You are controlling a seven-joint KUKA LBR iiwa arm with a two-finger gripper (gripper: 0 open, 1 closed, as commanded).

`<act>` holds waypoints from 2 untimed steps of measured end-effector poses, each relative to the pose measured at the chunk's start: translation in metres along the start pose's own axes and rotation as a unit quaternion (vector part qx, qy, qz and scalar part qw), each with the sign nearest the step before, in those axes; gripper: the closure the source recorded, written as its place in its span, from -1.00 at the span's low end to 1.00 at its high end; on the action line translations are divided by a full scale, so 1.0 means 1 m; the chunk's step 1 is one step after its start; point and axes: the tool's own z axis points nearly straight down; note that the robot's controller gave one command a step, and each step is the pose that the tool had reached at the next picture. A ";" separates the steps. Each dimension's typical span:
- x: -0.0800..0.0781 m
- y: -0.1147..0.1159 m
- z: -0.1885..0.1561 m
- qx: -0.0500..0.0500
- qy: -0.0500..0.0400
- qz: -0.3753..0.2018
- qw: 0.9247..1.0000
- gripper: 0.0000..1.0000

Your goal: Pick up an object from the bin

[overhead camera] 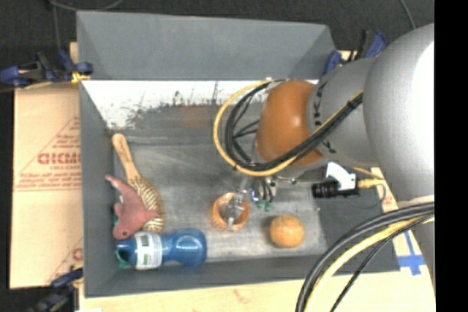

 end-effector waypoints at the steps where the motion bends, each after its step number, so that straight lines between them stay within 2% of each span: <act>1: -0.008 0.001 0.018 -0.004 -0.011 0.005 1.000 1.00; 2: -0.005 0.001 0.016 -0.004 -0.008 0.004 1.000 1.00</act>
Offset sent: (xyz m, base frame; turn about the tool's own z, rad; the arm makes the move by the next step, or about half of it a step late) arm 0.0000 0.0000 0.0000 0.0000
